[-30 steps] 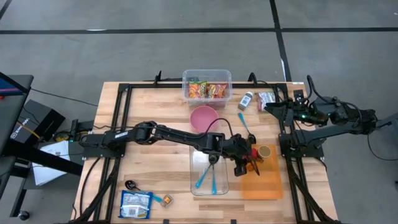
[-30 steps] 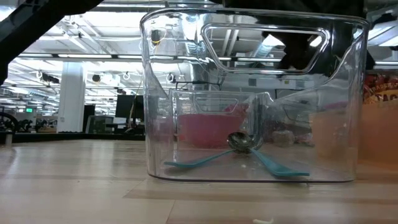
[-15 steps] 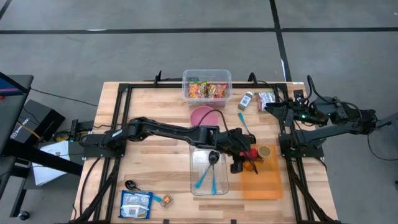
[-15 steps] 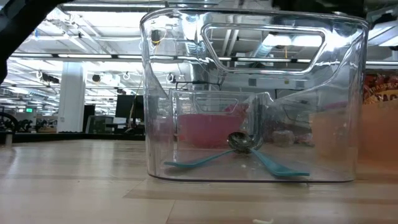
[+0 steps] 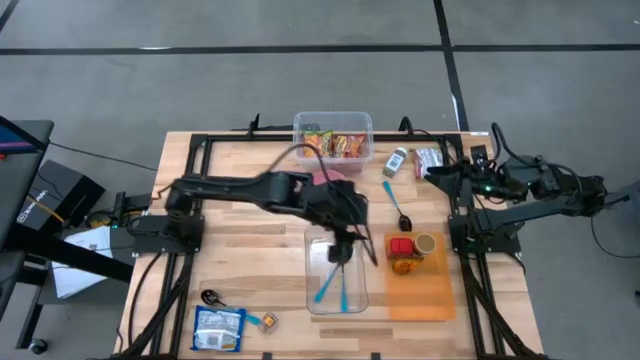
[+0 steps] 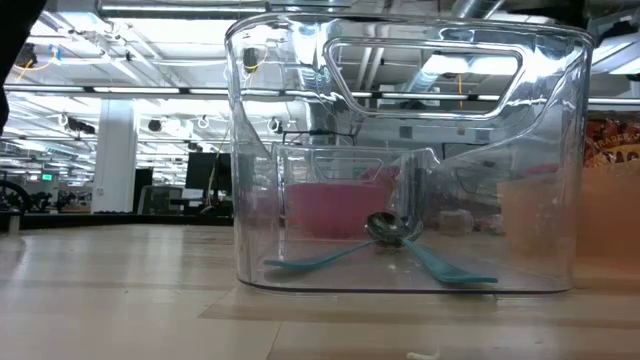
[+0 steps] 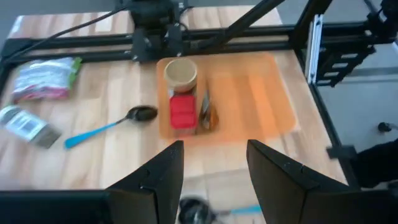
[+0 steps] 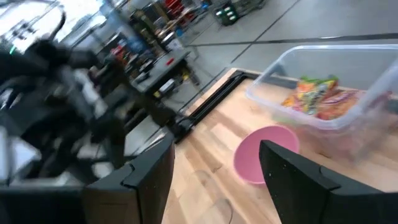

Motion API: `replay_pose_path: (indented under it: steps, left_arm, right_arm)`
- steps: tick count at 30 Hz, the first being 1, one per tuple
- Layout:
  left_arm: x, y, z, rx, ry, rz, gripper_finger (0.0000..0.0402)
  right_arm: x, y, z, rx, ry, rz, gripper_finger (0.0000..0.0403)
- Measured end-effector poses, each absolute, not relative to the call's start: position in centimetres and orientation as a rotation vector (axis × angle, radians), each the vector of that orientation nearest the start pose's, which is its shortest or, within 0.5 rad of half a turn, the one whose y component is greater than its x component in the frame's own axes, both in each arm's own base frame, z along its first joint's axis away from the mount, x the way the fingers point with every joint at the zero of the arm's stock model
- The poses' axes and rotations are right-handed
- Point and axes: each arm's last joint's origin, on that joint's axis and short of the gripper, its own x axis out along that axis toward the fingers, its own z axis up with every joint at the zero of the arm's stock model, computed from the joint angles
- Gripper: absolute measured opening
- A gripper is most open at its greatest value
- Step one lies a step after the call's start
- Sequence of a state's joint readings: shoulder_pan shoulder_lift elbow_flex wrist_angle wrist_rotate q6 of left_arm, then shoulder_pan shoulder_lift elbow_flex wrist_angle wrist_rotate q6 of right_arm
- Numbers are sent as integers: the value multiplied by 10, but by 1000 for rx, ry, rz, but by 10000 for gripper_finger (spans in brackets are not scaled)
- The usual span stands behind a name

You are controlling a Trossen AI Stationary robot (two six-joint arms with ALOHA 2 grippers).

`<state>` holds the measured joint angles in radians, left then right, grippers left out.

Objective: Pick & Place Food Item
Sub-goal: Put the white seasoning bottle into the orange bin

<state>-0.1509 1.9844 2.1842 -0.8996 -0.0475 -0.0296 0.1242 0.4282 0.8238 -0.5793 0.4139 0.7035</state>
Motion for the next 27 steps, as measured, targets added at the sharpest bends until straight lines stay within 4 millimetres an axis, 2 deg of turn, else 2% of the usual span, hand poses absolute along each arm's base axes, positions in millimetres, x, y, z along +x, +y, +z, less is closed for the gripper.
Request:
replay_pose_path:
  steps: [5,12,21,27]
  left_arm:
    - [383,-55,402,93,767,-44,177]
    - [324,-46,388,76,744,-32,185]
    - [265,-35,378,-72,370,63,182]
    - [239,-27,373,-104,133,177,182]
  right_arm:
    - [78,0,351,638,49,-254,228]
    - [79,0,353,650,19,-254,228]
    - [81,-4,353,743,-42,-394,228]
    - [92,-6,350,825,-93,-557,227]
